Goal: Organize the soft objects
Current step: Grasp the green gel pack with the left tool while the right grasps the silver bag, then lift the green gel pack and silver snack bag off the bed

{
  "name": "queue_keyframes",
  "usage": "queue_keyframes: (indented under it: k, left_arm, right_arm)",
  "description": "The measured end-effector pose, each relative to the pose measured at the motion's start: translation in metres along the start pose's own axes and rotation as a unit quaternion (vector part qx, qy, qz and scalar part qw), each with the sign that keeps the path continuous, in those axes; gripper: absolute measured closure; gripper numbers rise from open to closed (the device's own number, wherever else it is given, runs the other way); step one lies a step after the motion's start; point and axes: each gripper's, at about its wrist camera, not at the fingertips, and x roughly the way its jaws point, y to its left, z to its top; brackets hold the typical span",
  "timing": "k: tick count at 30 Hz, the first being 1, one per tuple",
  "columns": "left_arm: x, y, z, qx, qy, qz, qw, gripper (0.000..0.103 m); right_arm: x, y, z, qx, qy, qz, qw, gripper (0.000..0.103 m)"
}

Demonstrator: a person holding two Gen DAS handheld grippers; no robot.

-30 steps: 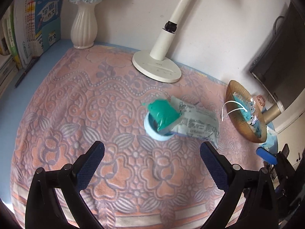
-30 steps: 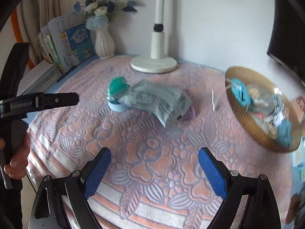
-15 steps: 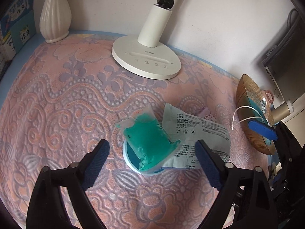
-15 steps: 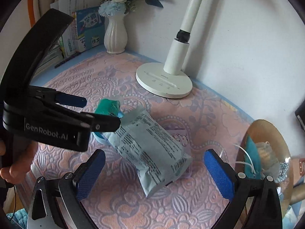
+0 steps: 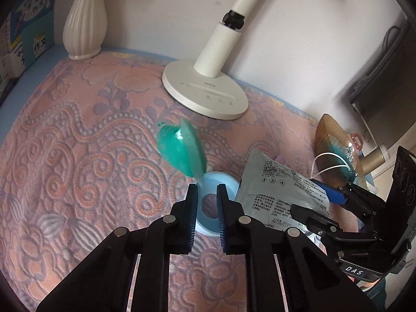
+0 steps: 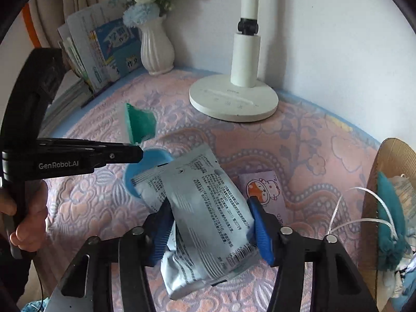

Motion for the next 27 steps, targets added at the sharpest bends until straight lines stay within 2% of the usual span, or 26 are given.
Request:
queue_keyframes:
  k: [6, 8, 11, 13, 15, 16, 18, 20, 22, 23, 24, 27]
  left_arm:
    - [-0.039, -0.017, -0.017, 0.053, -0.042, -0.002, 0.9977, 0.091]
    - [-0.047, -0.014, -0.025, 0.058, -0.038, -0.014, 0.9975, 0.091]
    - [-0.056, -0.003, -0.042, 0.07, -0.02, -0.026, 0.997, 0.087]
    - [-0.057, 0.006, -0.051, 0.082, -0.003, -0.035, 0.996, 0.049]
    - [-0.052, 0.014, -0.058, 0.095, 0.026, -0.037, 0.9945, 0.037]
    - [-0.049, 0.016, -0.06, 0.1, 0.033, -0.024, 0.9941, 0.037]
    - [-0.05, 0.018, -0.061, 0.116, 0.011, 0.024, 0.9929, 0.037]
    - [-0.049, 0.023, -0.05, 0.11, -0.001, 0.029, 0.9935, 0.037]
    - [-0.046, 0.032, -0.035, 0.08, -0.001, 0.027, 0.9964, 0.037]
    - [-0.044, 0.036, -0.028, 0.075, -0.005, 0.028, 0.9968, 0.037]
    - [-0.041, 0.038, -0.022, 0.075, -0.009, 0.032, 0.9966, 0.037]
    - [-0.023, 0.041, -0.005, 0.071, -0.008, 0.059, 0.9957, 0.04]
  right_arm:
    - [-0.046, 0.018, -0.008, 0.005, -0.038, -0.022, 0.999, 0.057]
    - [-0.065, 0.02, -0.013, 0.021, -0.053, -0.023, 0.998, 0.058]
    - [-0.093, 0.03, -0.033, 0.035, -0.072, -0.055, 0.995, 0.058]
    - [-0.105, 0.034, -0.053, 0.048, -0.077, -0.077, 0.993, 0.058]
    - [-0.107, 0.036, -0.074, 0.059, -0.07, -0.116, 0.989, 0.057]
    - [-0.102, 0.037, -0.083, 0.06, -0.061, -0.138, 0.987, 0.057]
    - [-0.084, 0.033, -0.1, 0.068, -0.033, -0.161, 0.984, 0.057]
    - [-0.067, 0.024, -0.116, 0.093, -0.004, -0.147, 0.985, 0.056]
    - [-0.069, 0.016, -0.125, 0.118, -0.02, -0.131, 0.984, 0.053]
    - [-0.071, 0.012, -0.127, 0.129, -0.022, -0.119, 0.984, 0.049]
    - [-0.071, 0.009, -0.129, 0.139, -0.019, -0.103, 0.985, 0.039]
    - [-0.069, 0.009, -0.134, 0.141, -0.012, -0.09, 0.986, 0.033]
